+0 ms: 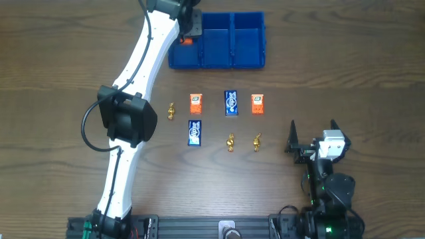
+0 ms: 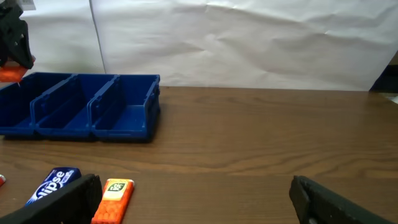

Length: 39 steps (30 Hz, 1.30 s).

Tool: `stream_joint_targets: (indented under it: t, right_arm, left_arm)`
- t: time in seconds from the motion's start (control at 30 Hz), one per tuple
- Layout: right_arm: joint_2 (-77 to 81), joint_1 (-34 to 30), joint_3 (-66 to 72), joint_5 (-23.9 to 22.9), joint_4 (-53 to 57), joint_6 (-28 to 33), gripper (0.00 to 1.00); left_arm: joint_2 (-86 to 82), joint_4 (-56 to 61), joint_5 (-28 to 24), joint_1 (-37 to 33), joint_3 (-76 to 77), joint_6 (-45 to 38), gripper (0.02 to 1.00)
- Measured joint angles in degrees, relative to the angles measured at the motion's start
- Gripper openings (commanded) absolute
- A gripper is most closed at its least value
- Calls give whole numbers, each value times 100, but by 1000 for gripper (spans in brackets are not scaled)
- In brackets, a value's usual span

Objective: Sort Candies Into Trays

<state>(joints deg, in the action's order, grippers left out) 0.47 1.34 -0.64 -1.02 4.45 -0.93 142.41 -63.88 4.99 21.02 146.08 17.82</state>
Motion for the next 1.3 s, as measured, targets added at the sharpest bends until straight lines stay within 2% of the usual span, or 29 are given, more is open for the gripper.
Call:
stream_joint_targets:
  t: [0.03, 0.07, 0.13, 0.17, 0.23, 0.33, 0.43, 0.63, 0.87, 0.93, 1.03, 1.13, 1.3]
  right_arm:
    - [0, -2, 0, 0, 0, 2, 998]
    - [0, -2, 0, 0, 0, 0, 998]
    - [0, -2, 0, 0, 0, 2, 998]
    - [0, 0, 0, 0, 0, 0, 998]
    - [4, -2, 0, 0, 0, 0, 998]
    - [0, -2, 0, 0, 0, 0, 998]
    - [0, -2, 0, 0, 0, 0, 998]
    - [0, -2, 0, -2, 0, 0, 998]
    - [0, -2, 0, 0, 2, 0, 998]
    - [0, -2, 0, -2, 0, 0, 998]
    - [0, -2, 0, 0, 0, 0, 998]
    - [0, -2, 0, 0, 0, 0, 998]
    - [0, 0, 0, 0, 0, 0, 998]
  left_arm:
    - [0, -22, 31, 4, 0, -20, 814]
    - [0, -20, 57, 11, 0, 15, 890]
    - [0, 37, 114, 17, 0, 48, 954]
    - [-61, 192, 138, 31, -127, 98, 961]
    - [-1117, 949, 175, 149, -1698, 262, 965]
    - [-2962, 1263, 184, 498, -3777, 581, 967]
    - [-4116, 1458, 214, 1005, -5045, 966, 936]
    - [-3447, 2190, 79, 1222, -6752, 1408, 925]
    - [-2758, 2544, -81, 1322, -6870, 1541, 829]
    - [-2625, 2634, -85, 1322, -6870, 1539, 741]
    - [-2625, 2684, -118, 1322, -6870, 1537, 676]
    - [-2625, 2697, -125, 1320, -6870, 1545, 500]
    - [-2588, 2811, -175, 1311, -6870, 1528, 329]
